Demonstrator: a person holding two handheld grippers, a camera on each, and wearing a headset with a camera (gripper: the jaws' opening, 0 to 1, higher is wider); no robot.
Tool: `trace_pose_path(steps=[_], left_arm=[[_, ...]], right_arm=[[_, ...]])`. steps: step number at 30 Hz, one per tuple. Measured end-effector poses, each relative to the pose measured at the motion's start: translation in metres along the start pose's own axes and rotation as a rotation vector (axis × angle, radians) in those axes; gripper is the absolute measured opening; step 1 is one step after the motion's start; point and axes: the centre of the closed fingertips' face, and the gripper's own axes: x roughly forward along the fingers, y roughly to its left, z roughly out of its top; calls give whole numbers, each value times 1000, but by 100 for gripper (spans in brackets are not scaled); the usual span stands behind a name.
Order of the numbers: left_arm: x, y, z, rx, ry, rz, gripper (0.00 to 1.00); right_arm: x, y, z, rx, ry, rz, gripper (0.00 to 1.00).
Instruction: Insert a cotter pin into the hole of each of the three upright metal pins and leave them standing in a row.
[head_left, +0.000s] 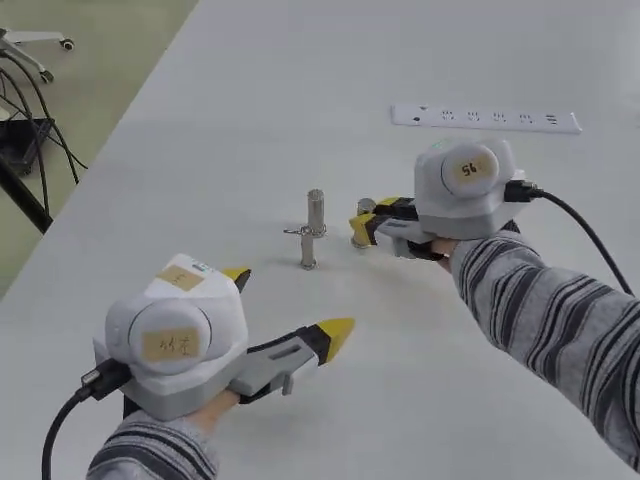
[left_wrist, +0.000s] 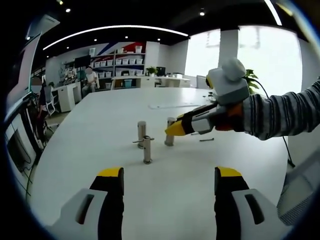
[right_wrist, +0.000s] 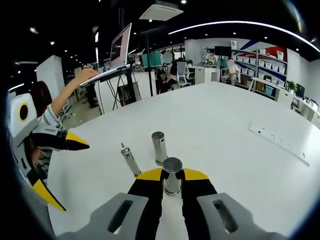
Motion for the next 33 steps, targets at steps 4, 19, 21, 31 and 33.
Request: trace_pose_path(steps=[4, 19, 21, 31, 33], left_arm=[[-4, -3, 0, 3, 1, -1, 73], [-20, -11, -6, 20, 0, 5, 74], [-22, -12, -7, 22, 2, 5, 74], [-24, -12, -13, 45, 13, 19, 73], [-24, -12, -14, 47, 13, 20, 74]], right_arm=[[-11, 4, -6, -11, 10, -6, 8], [-37, 32, -29, -25, 38, 3, 8], [-39, 35, -33, -28, 43, 3, 8], [-46, 43, -49, -10, 61, -1, 8], [-46, 43, -52, -14, 68, -6, 8]])
